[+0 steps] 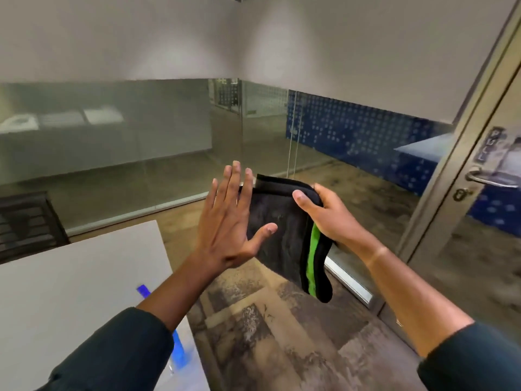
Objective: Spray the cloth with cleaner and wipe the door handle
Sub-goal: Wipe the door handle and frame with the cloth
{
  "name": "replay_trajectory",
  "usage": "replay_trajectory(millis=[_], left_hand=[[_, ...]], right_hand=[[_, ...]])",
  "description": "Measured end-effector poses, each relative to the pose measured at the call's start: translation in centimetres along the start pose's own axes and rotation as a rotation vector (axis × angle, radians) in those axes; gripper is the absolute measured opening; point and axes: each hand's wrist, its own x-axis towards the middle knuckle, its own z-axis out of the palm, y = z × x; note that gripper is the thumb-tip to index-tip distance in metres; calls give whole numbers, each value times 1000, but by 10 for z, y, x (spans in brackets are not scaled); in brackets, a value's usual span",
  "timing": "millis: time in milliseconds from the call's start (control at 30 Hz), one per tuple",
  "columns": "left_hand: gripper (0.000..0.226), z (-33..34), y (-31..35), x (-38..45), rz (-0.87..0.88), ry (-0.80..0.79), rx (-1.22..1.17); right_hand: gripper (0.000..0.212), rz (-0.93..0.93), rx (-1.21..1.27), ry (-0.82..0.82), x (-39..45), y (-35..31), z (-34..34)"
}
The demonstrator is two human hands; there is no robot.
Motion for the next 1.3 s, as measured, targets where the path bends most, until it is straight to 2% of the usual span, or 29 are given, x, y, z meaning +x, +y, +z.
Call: replay_trajectory(millis=[133, 233, 300, 400, 533, 600, 733, 867, 967, 1100, 1300], left_hand=[[97, 37, 55, 37, 62, -10, -47], [97, 68, 95, 67, 113, -16, -81], [97, 89, 120, 85, 144, -21, -99], [97, 117, 155, 110, 193, -32, -140], [97, 150, 195, 140, 238, -54, -202], [97, 165, 212, 156, 281, -61, -215], [97, 200, 236, 193, 347, -66, -271], [96, 243, 251, 237, 408, -74, -326], [97, 277, 257, 273, 463, -84, -363], [98, 316, 263, 321, 540, -113, -428], [98, 358, 281, 378, 643, -119, -500]], right_hand=[[28, 107, 247, 66, -9, 25, -66], [23, 146, 273, 91, -13, 46, -119], [27, 162, 248, 98, -13, 59, -153], [31, 197, 168, 151, -12, 80, -196], [28, 206, 29, 335, -10, 112, -239], [29, 196, -123, 393, -9, 125, -258], [13, 151, -459, 451, 0, 147, -291], [21, 95, -714, 486, 17, 172, -319], [33, 38, -757, 509, 33, 187, -339], [43, 18, -784, 640, 59, 206, -355], [40, 89, -804, 859, 85, 226, -379]])
